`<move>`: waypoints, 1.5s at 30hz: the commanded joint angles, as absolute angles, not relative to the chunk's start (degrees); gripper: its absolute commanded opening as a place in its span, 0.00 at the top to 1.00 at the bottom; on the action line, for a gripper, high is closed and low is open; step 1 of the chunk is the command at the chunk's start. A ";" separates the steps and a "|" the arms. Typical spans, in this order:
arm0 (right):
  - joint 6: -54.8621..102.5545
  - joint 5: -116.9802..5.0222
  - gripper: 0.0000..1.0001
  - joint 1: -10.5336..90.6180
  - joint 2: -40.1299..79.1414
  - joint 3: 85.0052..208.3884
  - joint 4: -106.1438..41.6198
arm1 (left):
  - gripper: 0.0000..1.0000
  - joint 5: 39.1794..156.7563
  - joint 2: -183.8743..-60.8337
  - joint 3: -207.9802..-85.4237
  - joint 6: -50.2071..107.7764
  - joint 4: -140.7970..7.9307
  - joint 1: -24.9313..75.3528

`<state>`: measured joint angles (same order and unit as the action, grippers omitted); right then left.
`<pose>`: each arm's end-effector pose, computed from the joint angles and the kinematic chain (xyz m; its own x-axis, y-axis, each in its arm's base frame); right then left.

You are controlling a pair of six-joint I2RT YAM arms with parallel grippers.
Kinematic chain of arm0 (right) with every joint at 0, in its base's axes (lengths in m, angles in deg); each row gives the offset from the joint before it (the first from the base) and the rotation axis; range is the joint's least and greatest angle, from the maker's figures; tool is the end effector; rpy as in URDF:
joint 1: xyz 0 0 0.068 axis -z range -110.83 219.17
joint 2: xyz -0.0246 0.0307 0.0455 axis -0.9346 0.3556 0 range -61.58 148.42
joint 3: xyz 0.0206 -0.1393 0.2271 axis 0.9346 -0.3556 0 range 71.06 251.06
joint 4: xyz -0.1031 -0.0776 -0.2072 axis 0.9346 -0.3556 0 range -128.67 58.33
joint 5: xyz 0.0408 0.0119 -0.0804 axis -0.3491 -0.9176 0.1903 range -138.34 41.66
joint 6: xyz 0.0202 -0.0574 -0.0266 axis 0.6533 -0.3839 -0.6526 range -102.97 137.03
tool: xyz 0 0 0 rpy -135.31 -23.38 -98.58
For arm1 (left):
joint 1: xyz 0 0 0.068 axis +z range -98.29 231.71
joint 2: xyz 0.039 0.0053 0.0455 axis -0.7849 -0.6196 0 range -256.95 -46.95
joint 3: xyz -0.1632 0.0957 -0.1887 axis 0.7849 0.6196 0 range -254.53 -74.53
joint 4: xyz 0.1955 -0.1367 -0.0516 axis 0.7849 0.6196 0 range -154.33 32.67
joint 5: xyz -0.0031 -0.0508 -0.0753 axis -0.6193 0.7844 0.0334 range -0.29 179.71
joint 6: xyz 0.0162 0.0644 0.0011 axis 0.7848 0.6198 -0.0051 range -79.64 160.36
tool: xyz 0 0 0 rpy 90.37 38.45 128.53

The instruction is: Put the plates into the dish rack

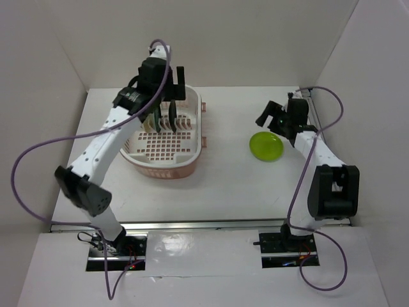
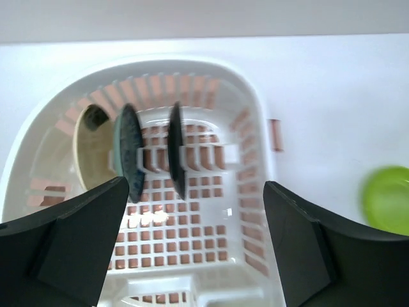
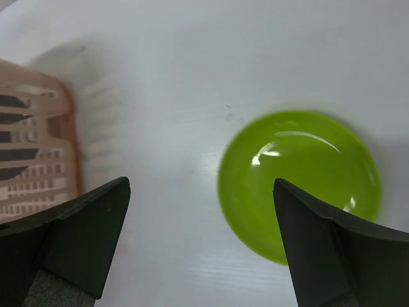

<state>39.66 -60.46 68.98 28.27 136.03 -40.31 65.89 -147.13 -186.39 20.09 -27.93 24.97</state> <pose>0.3544 0.0122 0.2616 -0.5783 0.3742 -0.7249 0.0479 0.9027 0.4277 0.3543 -0.1548 0.4211 -0.3795 -0.1638 -0.9106 -0.0506 0.9864 -0.1564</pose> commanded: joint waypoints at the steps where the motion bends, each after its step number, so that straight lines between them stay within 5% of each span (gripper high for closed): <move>1: 41.18 -54.31 0.00 71.00 20.00 127.27 -38.61 | 0.00 80.63 -138.46 -181.60 21.39 -33.47 25.34; 10: 56.22 -50.97 0.00 80.15 6.63 108.69 -36.51 | 0.00 103.94 -130.71 -170.08 15.32 -39.63 24.73; 23: 50.61 -63.27 0.10 84.54 24.02 106.74 -23.58 | 0.00 112.91 -129.04 -169.98 14.25 -41.92 24.11; 27: 49.11 -65.21 0.21 85.60 32.79 109.12 -23.58 | 0.00 111.60 -128.42 -169.45 15.49 -41.92 24.11; 28: 49.11 -65.21 0.31 85.60 33.95 109.64 -23.06 | 0.00 111.59 -127.90 -169.45 16.10 -41.92 24.11; 33: 50.52 -65.92 0.35 85.60 39.31 109.65 -22.35 | 0.00 108.96 -127.90 -170.60 17.16 -40.87 24.11; 41: 51.05 -60.47 0.95 86.74 41.34 110.87 -26.83 | 0.00 109.48 -130.71 -172.62 17.16 -40.34 24.11; 45: 51.57 -60.99 1.00 87.36 42.05 112.28 -27.36 | 0.00 110.01 -131.94 -173.23 16.63 -40.34 24.11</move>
<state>53.43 -67.30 86.47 38.28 112.62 -16.31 109.19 -131.15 -170.98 16.22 -39.03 24.23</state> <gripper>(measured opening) 0.024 1.000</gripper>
